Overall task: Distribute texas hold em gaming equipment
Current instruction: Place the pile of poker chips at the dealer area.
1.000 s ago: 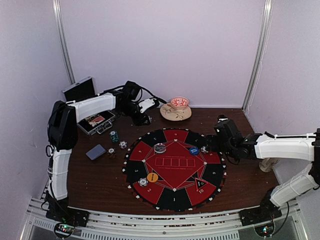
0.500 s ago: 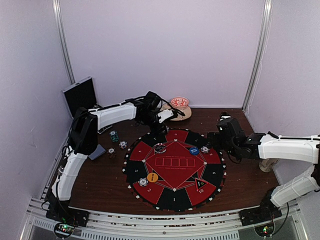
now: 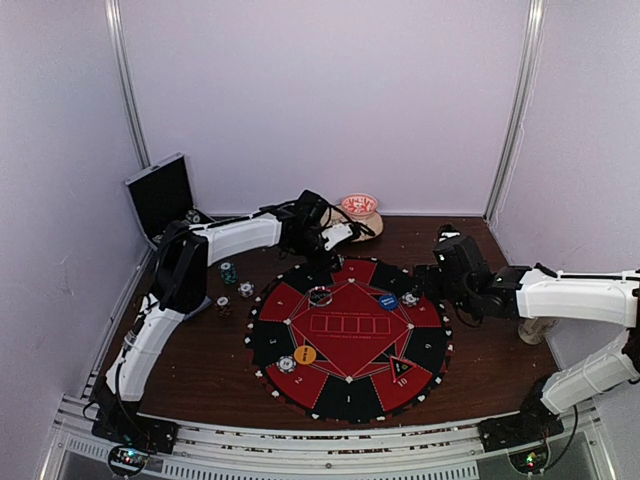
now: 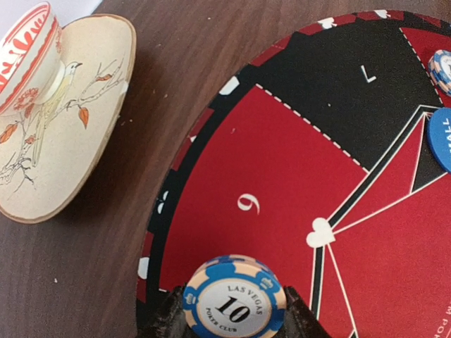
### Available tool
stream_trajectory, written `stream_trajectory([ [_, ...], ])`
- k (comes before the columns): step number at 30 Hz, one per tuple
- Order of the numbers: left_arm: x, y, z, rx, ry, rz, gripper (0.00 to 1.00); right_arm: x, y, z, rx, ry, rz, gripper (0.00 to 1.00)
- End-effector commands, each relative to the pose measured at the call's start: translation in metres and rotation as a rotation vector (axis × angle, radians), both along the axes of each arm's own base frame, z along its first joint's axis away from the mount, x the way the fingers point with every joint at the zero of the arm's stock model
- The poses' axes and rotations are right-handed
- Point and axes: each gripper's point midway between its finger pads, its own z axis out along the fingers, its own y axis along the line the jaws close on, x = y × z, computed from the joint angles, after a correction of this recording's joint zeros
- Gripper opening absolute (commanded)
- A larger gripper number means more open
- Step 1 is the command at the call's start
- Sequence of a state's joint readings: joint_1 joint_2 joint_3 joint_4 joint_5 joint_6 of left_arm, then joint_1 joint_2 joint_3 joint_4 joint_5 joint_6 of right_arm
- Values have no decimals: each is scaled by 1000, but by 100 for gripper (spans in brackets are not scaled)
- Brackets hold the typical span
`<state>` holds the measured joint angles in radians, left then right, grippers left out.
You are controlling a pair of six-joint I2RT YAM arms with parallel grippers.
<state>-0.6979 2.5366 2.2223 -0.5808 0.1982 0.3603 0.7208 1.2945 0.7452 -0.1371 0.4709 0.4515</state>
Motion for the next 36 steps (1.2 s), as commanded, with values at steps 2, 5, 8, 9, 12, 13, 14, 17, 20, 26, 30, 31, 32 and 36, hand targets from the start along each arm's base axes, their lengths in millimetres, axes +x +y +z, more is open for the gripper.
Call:
stream_trajectory([
  [2, 0, -19, 6, -48, -26, -14, 28, -2, 5, 2, 21, -6, 18, 100],
  [5, -1, -21, 2, -53, -14, -15, 28, -2, 7, 2, 27, -7, 25, 100],
  [8, -1, -22, -1, -51, -14, -13, 28, -3, 8, 2, 27, -4, 31, 100],
  [9, 0, -22, -3, -48, -15, -12, 28, -3, 8, 2, 28, -4, 31, 100],
  [12, 0, -21, -7, -40, -14, -9, 28, -3, 9, 1, 27, -4, 33, 100],
  [13, 0, -21, -8, -38, -14, -10, 28, -3, 9, 1, 26, -4, 34, 100],
  [14, 0, -21, -9, -37, -12, -9, 28, -3, 9, 1, 26, -4, 33, 100],
  [17, 0, -22, -8, -40, -12, -8, 28, -3, 9, 2, 27, -5, 35, 100],
  [20, 1, -22, -7, -42, -14, -3, 28, -4, 9, 1, 25, -4, 36, 100],
  [26, 3, -21, -2, -40, -27, 6, 27, -4, 9, 3, 28, -9, 36, 100],
  [30, 6, -19, 9, -44, -44, 18, 27, -4, 10, 3, 27, -8, 39, 100],
  [31, 6, -19, 13, -45, -51, 22, 27, -4, 10, 2, 26, -6, 38, 100],
  [32, 6, -18, 19, -47, -59, 24, 27, -4, 10, 3, 25, -6, 38, 100],
  [36, 3, -8, 40, -38, -98, 34, 27, -4, 11, 2, 27, -4, 42, 100],
])
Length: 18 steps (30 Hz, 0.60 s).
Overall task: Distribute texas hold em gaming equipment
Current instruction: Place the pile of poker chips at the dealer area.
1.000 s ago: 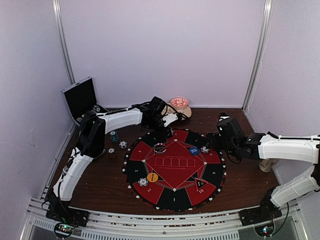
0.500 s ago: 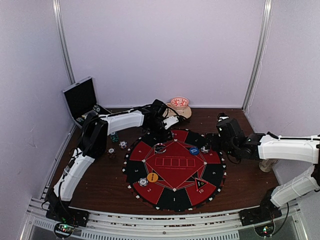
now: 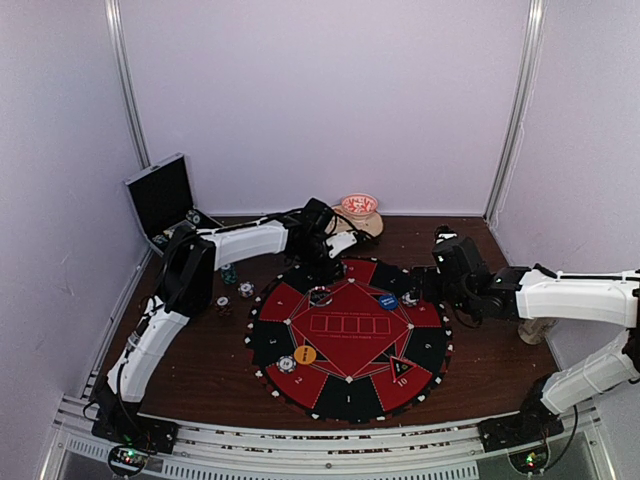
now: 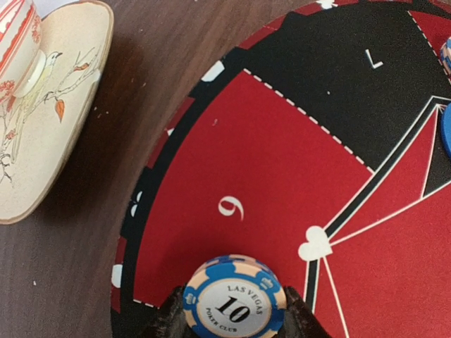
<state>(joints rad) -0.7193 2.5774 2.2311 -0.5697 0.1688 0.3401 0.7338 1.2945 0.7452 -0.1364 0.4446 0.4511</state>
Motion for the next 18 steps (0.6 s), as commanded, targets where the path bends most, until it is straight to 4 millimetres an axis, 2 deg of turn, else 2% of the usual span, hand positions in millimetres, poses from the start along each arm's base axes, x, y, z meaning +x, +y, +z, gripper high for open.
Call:
stream_trajectory([
  [1, 7, 3, 65, -55, -119, 23, 27, -1, 3, 5, 16, -16, 9, 100],
  [3, 3, 12, 77, -45, -139, 30, 27, -1, 3, 5, 18, -17, 13, 100],
  [6, 1, 28, 81, -17, -140, 52, 27, -2, 4, 7, 21, -21, 16, 100],
  [13, -1, 76, 85, 12, -103, 113, 27, -4, 4, 10, 25, -28, 17, 100],
  [18, -10, 110, 85, 13, -59, 136, 26, -4, 5, 9, 26, -26, 18, 100],
])
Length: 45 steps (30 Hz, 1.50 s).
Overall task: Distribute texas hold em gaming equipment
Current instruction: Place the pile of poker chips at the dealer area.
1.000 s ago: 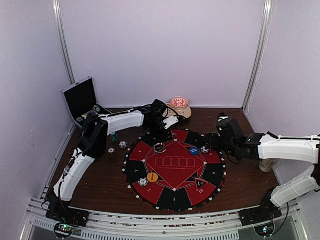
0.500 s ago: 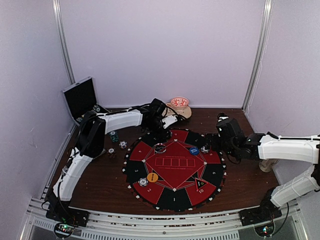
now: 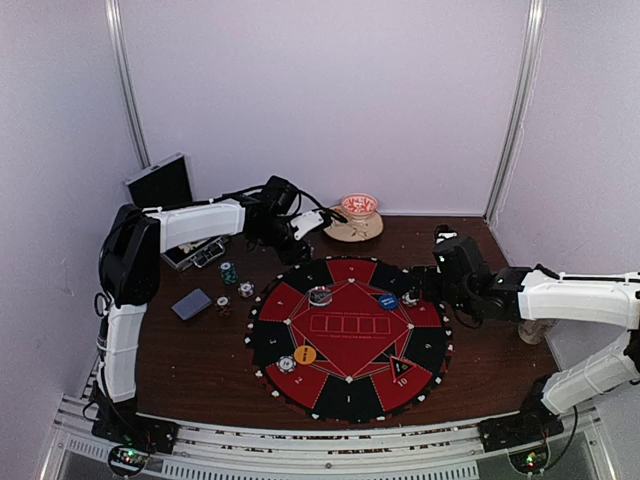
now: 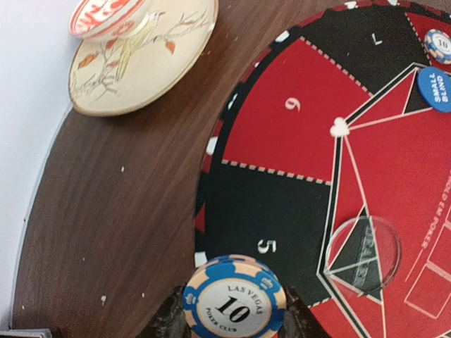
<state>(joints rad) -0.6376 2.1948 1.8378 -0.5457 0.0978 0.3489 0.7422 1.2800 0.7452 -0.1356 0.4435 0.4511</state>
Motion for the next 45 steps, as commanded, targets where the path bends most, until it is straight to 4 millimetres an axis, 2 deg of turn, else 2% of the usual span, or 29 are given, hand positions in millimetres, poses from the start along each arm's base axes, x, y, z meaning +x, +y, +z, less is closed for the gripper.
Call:
stream_trajectory([
  [1, -2, 27, 12, -21, 0, 16, 26, -2, 3, 3, 14, -13, 9, 100],
  [6, -21, 49, -7, -10, 67, -8, 26, 0, 6, -1, 11, -6, 13, 100],
  [11, -38, 53, -29, -1, 127, -43, 25, 2, 10, -8, -3, 11, 18, 100],
  [18, -35, 53, -50, 10, 146, -26, 25, 2, 16, -12, -11, 20, 27, 100],
  [25, -26, 48, -62, 14, 158, -19, 25, 2, 17, -11, -14, 18, 28, 100],
  [32, -43, 37, -65, -39, 233, -88, 25, 1, 18, -8, -13, 12, 34, 100],
  [41, -60, 31, -71, -43, 271, -129, 25, 0, 19, -8, -18, 13, 37, 100],
  [45, -62, 31, -76, -30, 269, -129, 25, 0, 19, -8, -20, 12, 37, 100],
])
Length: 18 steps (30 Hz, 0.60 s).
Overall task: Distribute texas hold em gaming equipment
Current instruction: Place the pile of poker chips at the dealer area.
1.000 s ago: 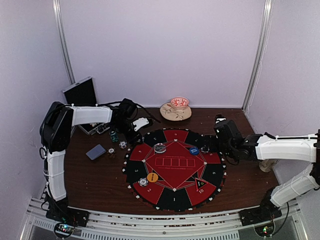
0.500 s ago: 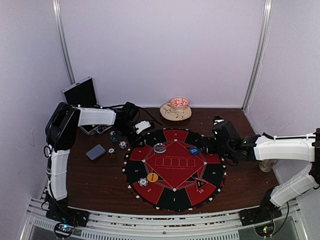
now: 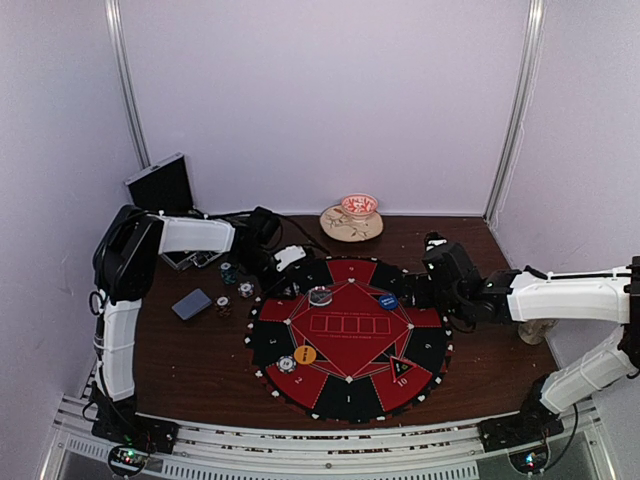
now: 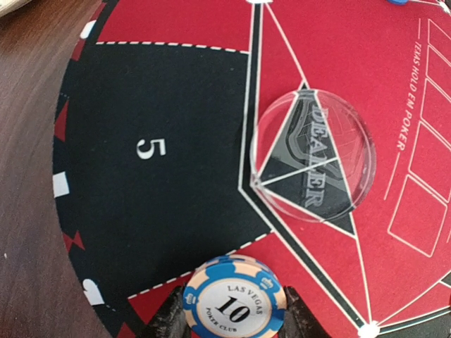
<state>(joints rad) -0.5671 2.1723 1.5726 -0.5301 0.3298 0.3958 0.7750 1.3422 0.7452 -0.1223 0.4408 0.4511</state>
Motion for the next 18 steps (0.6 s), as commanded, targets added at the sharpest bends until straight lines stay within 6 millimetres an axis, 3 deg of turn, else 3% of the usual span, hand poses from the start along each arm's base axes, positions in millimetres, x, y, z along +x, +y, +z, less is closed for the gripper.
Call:
stream_trajectory([
  [1, -5, -6, 1, -11, -12, -32, 25, 3, 5, 11, 13, -24, 2, 100],
  [9, -5, -5, -7, -1, -11, -30, 25, 3, 6, 11, 10, -23, 4, 100],
  [18, -6, -4, -10, 3, -9, -31, 34, 3, 6, 11, 5, -23, 4, 100],
])
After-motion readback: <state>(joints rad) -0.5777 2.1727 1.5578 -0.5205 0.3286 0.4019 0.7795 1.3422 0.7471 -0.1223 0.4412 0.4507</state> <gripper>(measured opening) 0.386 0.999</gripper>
